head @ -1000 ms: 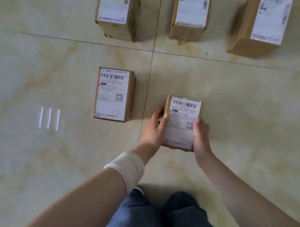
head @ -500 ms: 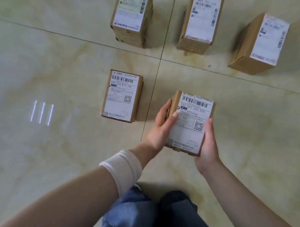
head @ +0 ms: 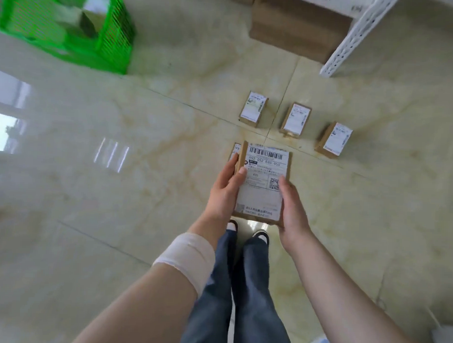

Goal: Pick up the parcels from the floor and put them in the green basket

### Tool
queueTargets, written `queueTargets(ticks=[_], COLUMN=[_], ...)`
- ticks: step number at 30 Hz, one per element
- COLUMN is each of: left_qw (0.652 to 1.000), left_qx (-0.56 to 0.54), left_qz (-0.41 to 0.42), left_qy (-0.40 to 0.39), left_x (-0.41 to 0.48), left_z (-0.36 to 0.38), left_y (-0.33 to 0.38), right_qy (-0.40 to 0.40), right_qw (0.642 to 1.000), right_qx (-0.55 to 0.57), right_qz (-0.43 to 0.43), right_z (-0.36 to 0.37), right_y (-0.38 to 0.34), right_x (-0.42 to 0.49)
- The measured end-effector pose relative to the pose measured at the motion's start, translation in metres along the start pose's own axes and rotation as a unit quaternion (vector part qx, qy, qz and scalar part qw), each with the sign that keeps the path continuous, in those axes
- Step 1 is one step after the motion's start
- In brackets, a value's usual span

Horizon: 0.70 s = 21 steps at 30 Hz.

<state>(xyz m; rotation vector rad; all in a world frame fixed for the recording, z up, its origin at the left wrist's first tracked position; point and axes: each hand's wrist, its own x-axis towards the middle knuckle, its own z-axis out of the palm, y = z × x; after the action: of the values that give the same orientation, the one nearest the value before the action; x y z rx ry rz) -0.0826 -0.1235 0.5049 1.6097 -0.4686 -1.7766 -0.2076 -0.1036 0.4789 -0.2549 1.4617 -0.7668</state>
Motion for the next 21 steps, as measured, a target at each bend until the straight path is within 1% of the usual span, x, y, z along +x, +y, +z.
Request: queueTargets(ticks=[3,7,11,14,18,21], left_qw=[0.999,0.996,0.993,0.986,0.981,0.976], left_qx=[-0.025,-0.061,-0.096,-0.128,-0.147,-0.156], left_qz=[0.010,0.040,0.057,0.082,0.097,0.102], left_qy=[0.019,0.049,0.046,0.061,0.079,0.109], left_x=[-0.051,-0.100,-0.131,-0.143,-0.144,-0.145], left_z=[-0.010,-0.033,-0.074,-0.123,-0.213,-0.278], left_y=[0.035,0.059,0.084,0.116,0.154,0.180], right_qy=[-0.024,-0.017,-0.045,-0.071,-0.094,-0.112], right_qw=[0.999,0.999,0.996,0.992,0.987,0.982], right_qx=[-0.012,-0.026,-0.060,-0.095,-0.128,-0.150], right_qz=[-0.019,-0.035,-0.045,-0.051,-0.041,-0.036], right_z=[0.025,0.062,0.113,0.172,0.271,0.342], right_y=[-0.032,-0.049,-0.059,-0.062,-0.051,-0.041], right_x=[-0.054,-0.105,-0.139,-0.151,-0.157,-0.157])
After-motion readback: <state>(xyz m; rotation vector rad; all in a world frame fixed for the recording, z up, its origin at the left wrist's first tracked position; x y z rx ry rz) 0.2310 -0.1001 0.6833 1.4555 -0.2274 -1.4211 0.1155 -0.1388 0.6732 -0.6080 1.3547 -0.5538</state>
